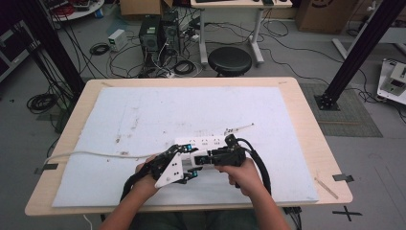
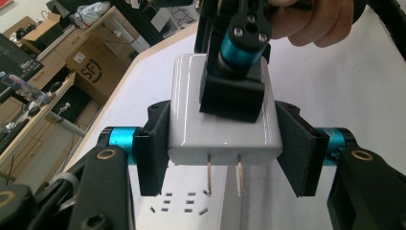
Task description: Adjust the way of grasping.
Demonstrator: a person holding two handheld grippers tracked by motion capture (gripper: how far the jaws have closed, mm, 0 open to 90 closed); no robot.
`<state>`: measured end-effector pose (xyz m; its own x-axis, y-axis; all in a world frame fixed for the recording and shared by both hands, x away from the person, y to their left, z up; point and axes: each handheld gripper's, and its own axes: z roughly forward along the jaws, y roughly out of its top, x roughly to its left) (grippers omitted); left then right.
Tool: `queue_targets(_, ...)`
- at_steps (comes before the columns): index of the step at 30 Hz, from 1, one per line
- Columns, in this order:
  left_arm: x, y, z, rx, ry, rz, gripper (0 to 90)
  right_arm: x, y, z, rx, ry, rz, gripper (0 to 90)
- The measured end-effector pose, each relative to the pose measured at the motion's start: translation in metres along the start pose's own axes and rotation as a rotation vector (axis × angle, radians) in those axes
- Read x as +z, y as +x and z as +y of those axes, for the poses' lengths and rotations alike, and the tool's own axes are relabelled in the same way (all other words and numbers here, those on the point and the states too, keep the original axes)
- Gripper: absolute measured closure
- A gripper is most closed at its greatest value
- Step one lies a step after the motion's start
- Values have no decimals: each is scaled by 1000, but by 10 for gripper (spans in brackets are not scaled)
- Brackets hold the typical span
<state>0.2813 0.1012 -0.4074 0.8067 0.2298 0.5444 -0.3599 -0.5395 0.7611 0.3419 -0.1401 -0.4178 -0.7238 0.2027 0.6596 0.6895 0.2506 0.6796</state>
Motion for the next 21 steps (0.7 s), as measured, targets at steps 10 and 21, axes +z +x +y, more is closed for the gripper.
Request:
queue_targets(10, 2, 10, 3, -109, 29, -31, 315, -4, 1, 2, 23, -4, -8, 633)
queue_targets(21, -29, 38, 14, -214, 93, 82, 203, -35, 16, 10, -106, -63, -167, 632)
